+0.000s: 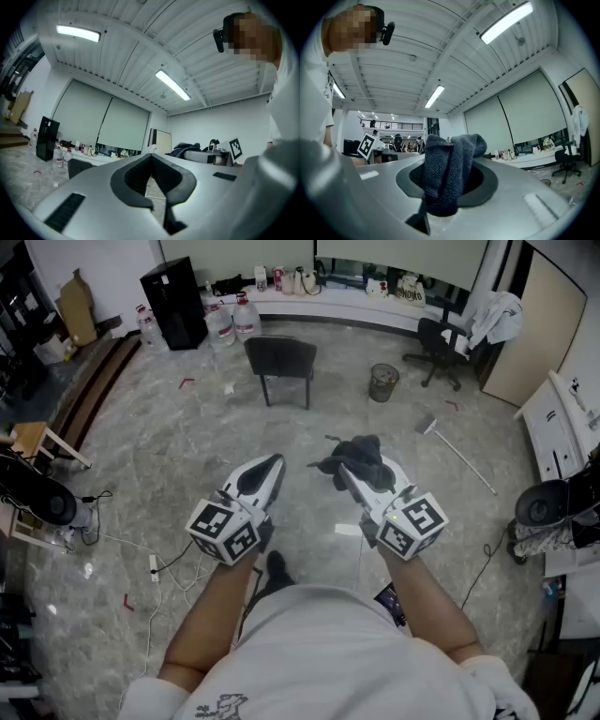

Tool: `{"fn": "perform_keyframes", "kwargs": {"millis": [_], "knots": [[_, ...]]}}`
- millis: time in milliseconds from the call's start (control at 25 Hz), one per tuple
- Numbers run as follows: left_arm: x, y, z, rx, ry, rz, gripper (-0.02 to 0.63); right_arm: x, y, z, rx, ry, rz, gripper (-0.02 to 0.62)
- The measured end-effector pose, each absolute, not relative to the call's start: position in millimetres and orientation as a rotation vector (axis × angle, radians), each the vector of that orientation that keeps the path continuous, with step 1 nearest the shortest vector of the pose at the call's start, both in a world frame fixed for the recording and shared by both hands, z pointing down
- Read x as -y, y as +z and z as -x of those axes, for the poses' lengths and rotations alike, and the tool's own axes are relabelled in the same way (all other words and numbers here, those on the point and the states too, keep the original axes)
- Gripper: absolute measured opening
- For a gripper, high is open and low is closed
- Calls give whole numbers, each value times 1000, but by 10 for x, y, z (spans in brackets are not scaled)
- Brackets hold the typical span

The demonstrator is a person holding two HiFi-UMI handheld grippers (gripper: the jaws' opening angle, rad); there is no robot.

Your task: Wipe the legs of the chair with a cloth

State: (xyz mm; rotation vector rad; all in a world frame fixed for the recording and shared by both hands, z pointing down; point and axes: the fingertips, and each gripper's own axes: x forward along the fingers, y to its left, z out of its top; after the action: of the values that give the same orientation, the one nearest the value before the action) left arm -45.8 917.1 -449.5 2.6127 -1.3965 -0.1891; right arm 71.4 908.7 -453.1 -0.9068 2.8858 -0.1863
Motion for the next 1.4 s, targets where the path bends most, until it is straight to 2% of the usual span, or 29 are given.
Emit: {"fn": "perform_keyframes", "kwargs": {"millis": [720, 1400], "knots": [[-8988, -4295, 572, 1391, -160, -2597, 5, -8917, -4364, -650, -2869, -220, 906, 115], [-7321, -4337, 1909, 1280, -166, -2631, 5, -7351, -4374, 592, -2829, -237, 1066, 115]]}}
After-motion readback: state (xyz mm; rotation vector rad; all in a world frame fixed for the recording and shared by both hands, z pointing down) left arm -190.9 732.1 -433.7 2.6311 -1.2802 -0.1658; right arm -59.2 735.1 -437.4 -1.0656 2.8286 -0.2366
